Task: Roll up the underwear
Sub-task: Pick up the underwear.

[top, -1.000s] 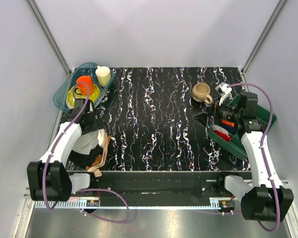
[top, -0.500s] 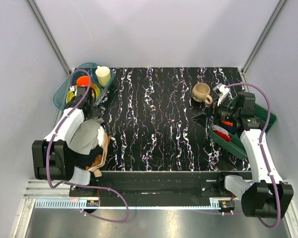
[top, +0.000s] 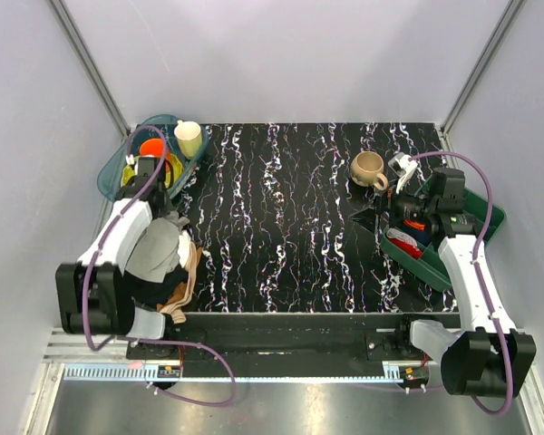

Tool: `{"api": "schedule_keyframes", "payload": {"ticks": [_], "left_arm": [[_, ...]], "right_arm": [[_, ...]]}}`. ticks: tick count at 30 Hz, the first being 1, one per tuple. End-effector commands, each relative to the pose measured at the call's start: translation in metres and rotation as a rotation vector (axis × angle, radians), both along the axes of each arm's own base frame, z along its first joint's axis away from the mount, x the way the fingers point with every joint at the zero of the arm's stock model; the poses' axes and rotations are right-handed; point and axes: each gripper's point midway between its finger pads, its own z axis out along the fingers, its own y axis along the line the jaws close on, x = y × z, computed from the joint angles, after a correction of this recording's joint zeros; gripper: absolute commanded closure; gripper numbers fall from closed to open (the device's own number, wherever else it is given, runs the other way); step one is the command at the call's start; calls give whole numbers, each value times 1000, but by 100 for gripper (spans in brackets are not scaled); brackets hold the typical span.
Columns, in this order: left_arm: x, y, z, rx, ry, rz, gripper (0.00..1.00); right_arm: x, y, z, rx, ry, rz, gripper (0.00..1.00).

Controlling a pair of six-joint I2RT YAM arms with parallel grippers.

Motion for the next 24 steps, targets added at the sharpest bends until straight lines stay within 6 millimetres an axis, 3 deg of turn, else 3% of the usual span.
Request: {"api": "schedule_keyframes", "payload": {"ticks": [1, 6, 12, 13, 16, 18, 21, 24], "left_arm": [[-3, -1, 100, 13, -266, -38, 100], [-27, -9, 171, 7, -420, -106, 100], [-51, -56, 249, -88, -596, -332, 100], [-55, -69, 269, -120, -640, -394, 100], [-67, -114, 305, -209, -713, -565, 100], [-78, -153, 318, -282, -726, -683, 100], [-92, -212, 330, -390, -708, -840, 100], [-95, -278, 323, -475, -643, -971, 100]], "right_arm": [[0, 4, 13, 1, -47, 35, 0], [-1, 5, 13, 2, -51, 43, 0], [-3, 6, 12, 4, -57, 62, 0], [-3, 7, 10, 2, -57, 68, 0], [-5, 7, 11, -2, -69, 83, 0], [-7, 8, 11, -1, -79, 97, 0], [-9, 9, 11, -7, -97, 116, 0], [-12, 9, 11, -14, -113, 129, 0]]}}
